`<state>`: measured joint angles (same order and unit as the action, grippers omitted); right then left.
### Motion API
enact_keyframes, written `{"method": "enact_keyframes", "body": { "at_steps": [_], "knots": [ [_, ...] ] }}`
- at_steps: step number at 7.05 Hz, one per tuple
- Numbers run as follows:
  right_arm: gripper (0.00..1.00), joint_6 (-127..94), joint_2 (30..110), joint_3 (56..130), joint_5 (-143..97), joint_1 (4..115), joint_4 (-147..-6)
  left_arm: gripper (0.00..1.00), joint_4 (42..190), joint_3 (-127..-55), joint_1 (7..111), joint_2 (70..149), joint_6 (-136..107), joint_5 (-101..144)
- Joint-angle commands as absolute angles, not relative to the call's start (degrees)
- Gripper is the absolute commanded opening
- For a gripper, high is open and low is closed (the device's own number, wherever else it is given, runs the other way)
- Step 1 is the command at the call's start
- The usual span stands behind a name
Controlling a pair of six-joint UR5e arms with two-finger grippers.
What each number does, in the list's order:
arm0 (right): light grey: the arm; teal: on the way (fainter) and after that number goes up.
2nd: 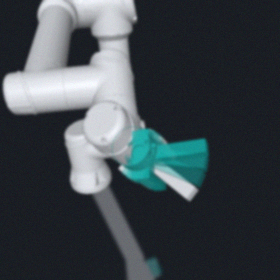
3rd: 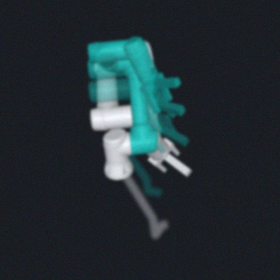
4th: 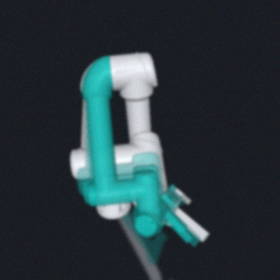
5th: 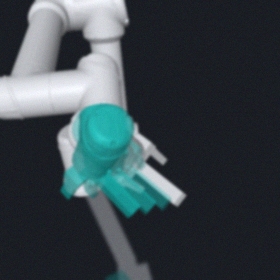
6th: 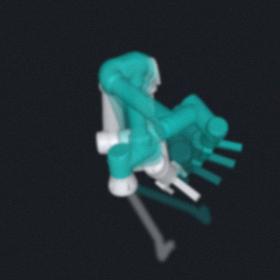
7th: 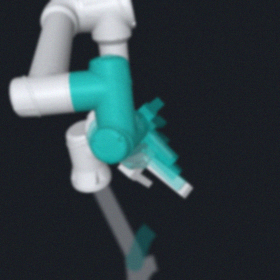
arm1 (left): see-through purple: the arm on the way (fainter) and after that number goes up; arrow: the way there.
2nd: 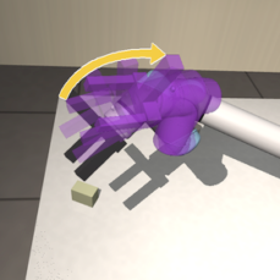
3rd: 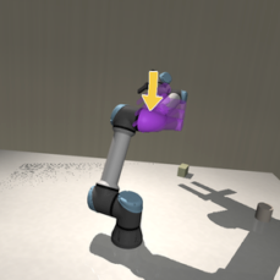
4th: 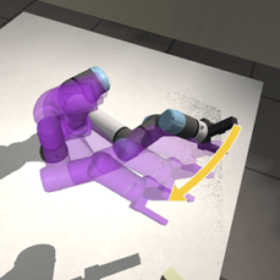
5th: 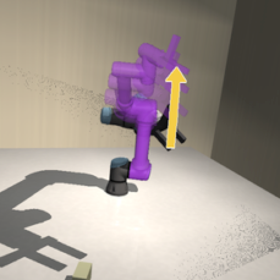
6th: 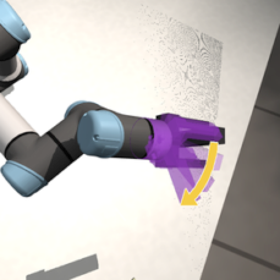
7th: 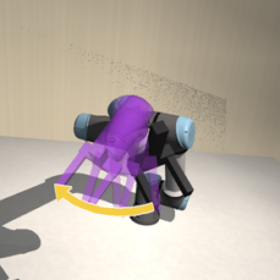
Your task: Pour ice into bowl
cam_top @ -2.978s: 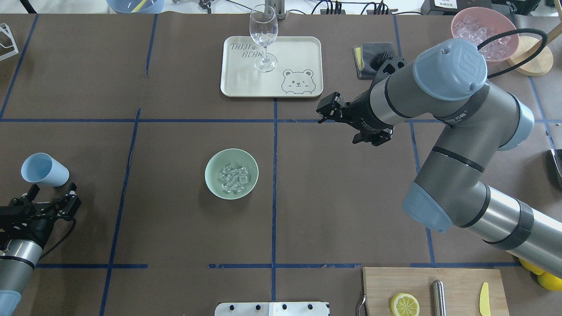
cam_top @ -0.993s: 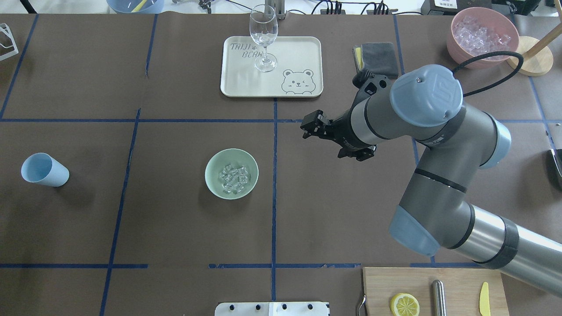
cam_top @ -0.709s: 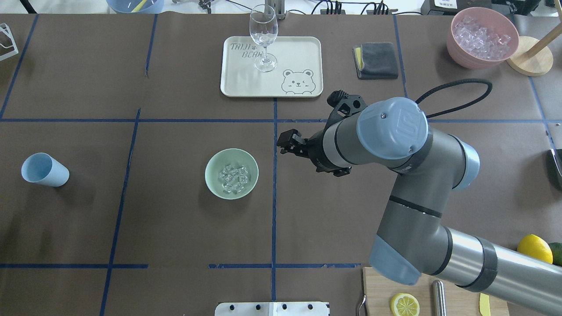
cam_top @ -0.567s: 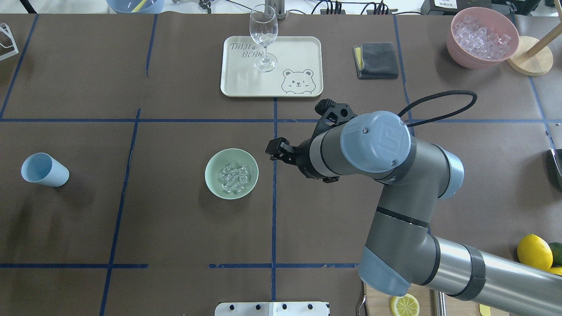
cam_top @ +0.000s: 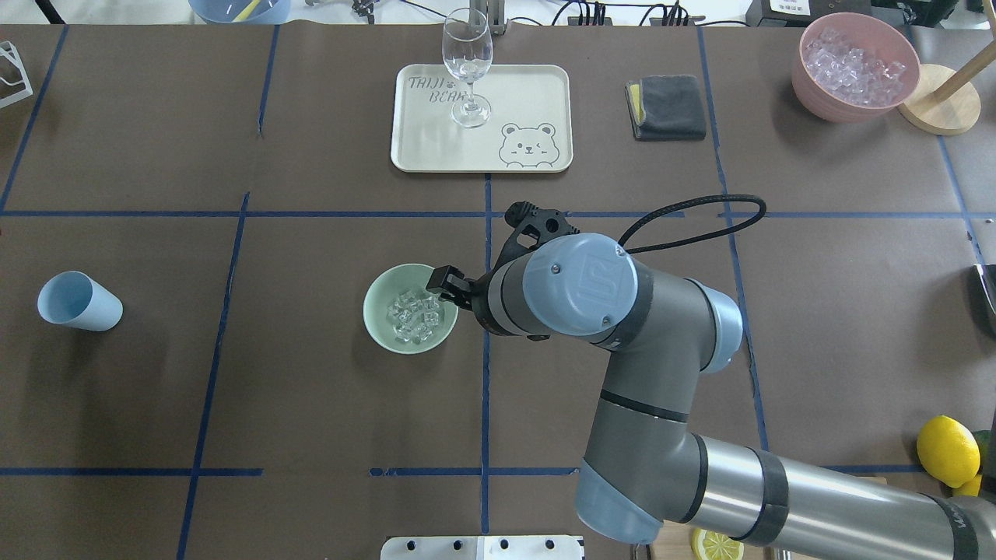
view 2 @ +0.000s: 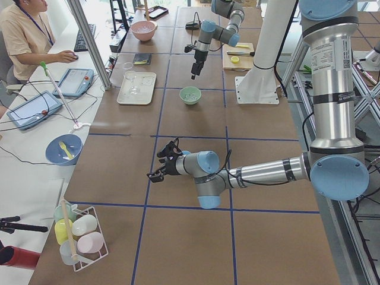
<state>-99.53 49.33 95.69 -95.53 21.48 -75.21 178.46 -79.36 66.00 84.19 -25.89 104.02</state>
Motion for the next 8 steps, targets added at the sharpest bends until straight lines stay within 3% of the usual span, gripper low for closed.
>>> {"method": "enact_keyframes", "body": {
  "at_steps": [1,4,5,6,7,8],
  "knots": [
    [1.0,-99.32,43.35,85.65,-94.75,20.48,-75.24,1.0,165.74,-79.45,70.39,89.1,-24.08,110.11],
    [0.95,-98.53,42.98,82.46,-91.76,20.48,-75.15,1.0,164.97,-79.98,70.66,88.51,-24.17,110.21],
    [0.67,-98.61,42.02,81.48,-91.67,20.57,-75.06,1.0,165.06,-80.07,70.75,88.59,-24.26,110.3],
    [0.25,-98.61,41.92,80.87,-91.76,20.48,-75.06,1.0,164.97,-80.33,70.66,88.59,-24.69,110.22],
    [0.0,-98.79,41.84,81.21,-92.02,20.48,-74.97,1.0,164.97,-80.33,70.66,88.25,-24.18,109.95],
    [0.0,-98.88,41.84,81.56,-92.28,20.57,-74.88,1.0,164.97,-80.33,70.66,88.16,-24.17,109.86]
  ]
}}
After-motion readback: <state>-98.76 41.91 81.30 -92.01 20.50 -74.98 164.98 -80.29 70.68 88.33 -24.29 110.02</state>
